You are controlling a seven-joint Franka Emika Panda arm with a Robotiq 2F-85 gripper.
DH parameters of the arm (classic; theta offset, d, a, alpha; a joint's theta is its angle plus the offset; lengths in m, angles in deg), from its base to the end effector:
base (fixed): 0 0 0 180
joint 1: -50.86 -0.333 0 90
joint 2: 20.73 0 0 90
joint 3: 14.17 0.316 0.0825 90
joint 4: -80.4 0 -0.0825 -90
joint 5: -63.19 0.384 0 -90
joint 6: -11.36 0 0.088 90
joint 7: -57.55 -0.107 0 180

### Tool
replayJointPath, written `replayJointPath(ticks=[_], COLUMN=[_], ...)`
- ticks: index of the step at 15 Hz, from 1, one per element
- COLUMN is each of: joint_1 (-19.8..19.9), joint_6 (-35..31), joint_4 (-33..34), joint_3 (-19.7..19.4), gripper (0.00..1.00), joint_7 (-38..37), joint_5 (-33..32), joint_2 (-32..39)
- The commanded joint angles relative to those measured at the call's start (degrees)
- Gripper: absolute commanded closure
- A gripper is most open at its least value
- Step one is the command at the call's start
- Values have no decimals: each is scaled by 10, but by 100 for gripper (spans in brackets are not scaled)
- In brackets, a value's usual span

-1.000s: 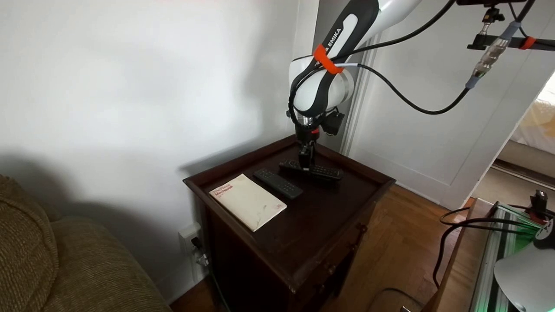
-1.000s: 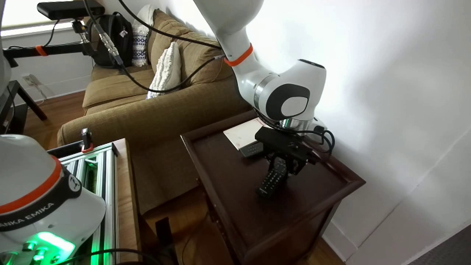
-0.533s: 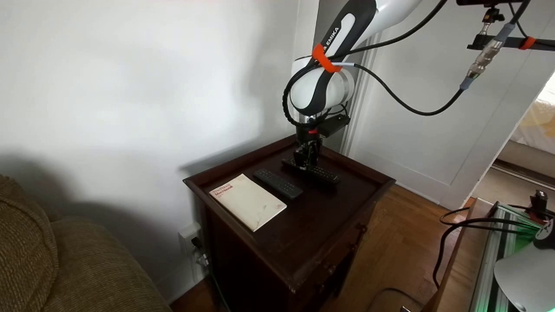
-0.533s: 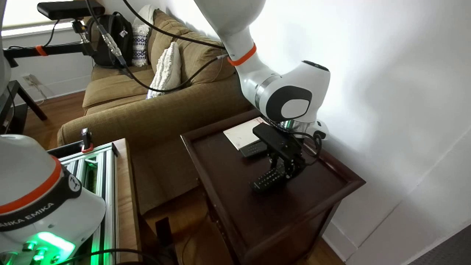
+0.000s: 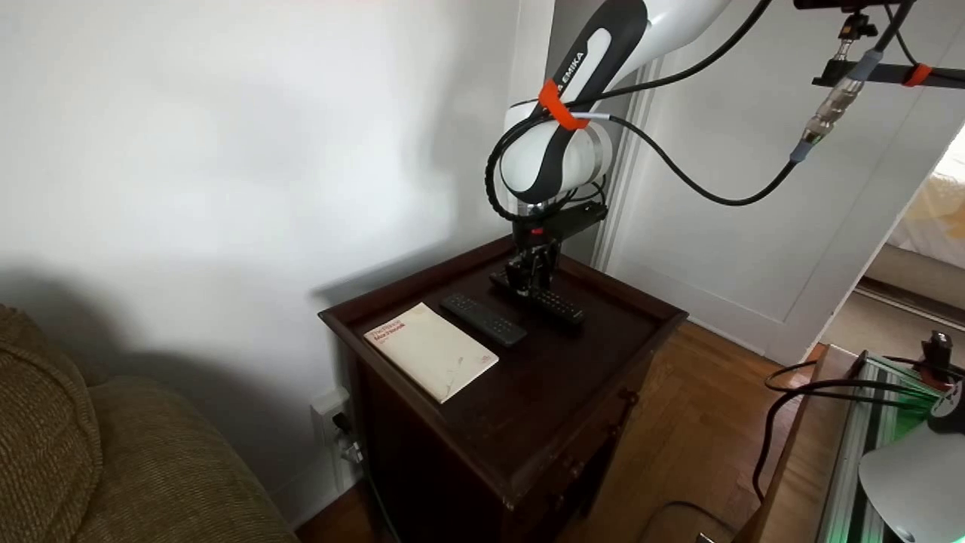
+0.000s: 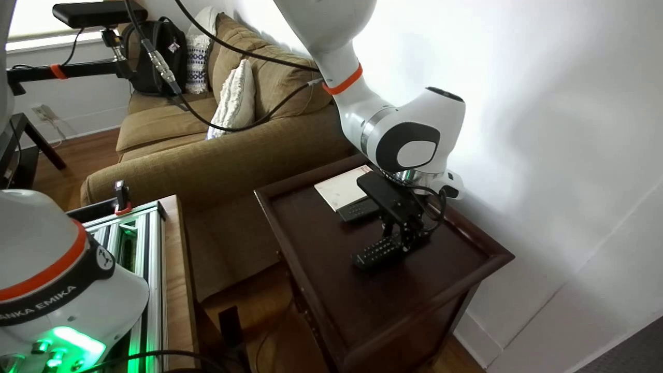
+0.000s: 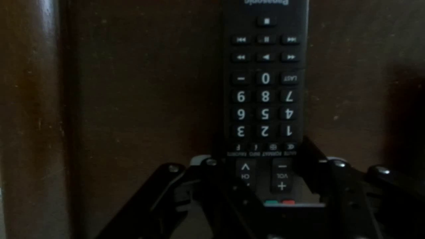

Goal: Turn the black remote on the right around

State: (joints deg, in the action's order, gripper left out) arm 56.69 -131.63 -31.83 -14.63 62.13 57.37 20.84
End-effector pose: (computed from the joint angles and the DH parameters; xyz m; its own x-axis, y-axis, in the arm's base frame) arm 0.5779 -0.0632 0.0849 0.9797 0.0541 -0.1932 0.0619 -0.9975 0.0348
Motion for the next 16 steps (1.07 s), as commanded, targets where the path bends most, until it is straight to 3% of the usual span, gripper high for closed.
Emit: replayJointPath(ticks=[1, 2, 3, 5, 7, 16], joint_1=[-12, -11, -11, -16, -22, -64], joint_6=[12, 16, 15, 12, 7, -5], joint_4=[18, 19, 17, 9, -5, -99], joint_3=[-11, -10, -10, -13, -18, -55], gripper=[69, 20, 19, 5, 0, 0], joint_7=[-15, -13, -14, -22, -31, -102], joint_5=[10, 10, 11, 7, 3, -15], joint_2=[18, 18, 16, 10, -8, -138])
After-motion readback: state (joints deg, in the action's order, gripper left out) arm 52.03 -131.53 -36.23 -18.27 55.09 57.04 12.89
